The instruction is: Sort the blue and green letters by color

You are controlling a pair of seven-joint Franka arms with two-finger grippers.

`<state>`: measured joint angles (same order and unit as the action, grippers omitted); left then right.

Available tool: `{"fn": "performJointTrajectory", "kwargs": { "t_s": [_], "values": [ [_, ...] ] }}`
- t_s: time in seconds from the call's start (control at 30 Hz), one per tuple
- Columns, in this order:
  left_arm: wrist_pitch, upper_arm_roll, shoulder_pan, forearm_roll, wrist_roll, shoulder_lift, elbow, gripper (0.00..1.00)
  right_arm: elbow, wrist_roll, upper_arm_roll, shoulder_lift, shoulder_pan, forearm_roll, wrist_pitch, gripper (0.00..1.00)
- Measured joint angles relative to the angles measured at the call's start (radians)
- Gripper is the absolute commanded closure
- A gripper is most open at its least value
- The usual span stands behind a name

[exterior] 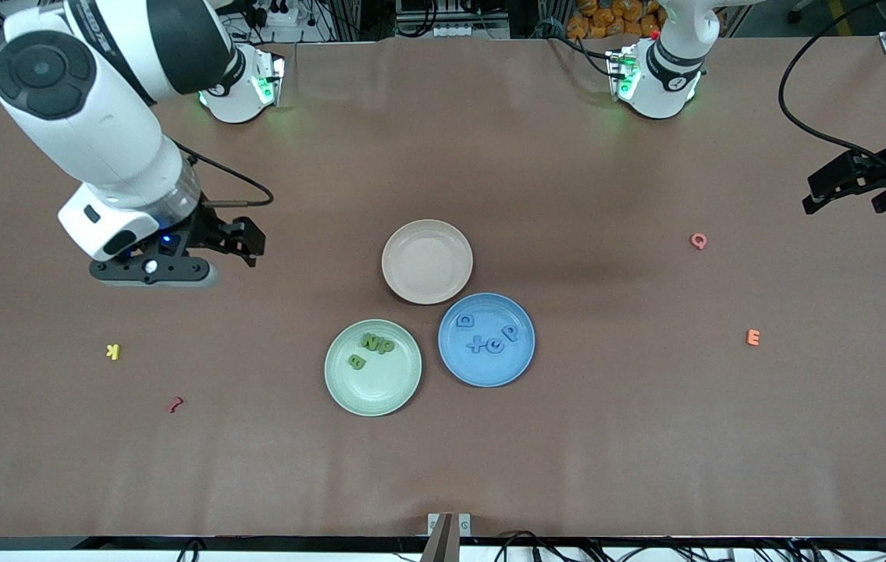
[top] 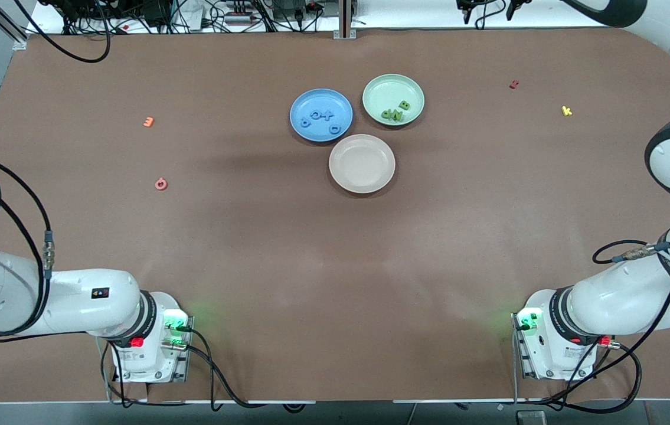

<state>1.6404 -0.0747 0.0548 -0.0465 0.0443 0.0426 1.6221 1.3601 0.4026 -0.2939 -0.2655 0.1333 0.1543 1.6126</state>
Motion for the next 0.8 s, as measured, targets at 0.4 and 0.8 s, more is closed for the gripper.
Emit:
{"fn": "performJointTrajectory", "kwargs": {
  "t_s": [0.4, 0.8],
  "values": [
    [-0.001, -0.001, 0.000, 0.000, 0.000, 0.000, -0.006, 0.00, 0.012, -0.172, 0.080, 0.080, -0.040, -0.110, -0.037, 0.00],
    [-0.001, -0.008, -0.002, 0.015, 0.000, 0.000, -0.006, 0.00, 0.077, -0.223, 0.165, 0.149, -0.050, -0.174, -0.037, 0.00]
  ]
}}
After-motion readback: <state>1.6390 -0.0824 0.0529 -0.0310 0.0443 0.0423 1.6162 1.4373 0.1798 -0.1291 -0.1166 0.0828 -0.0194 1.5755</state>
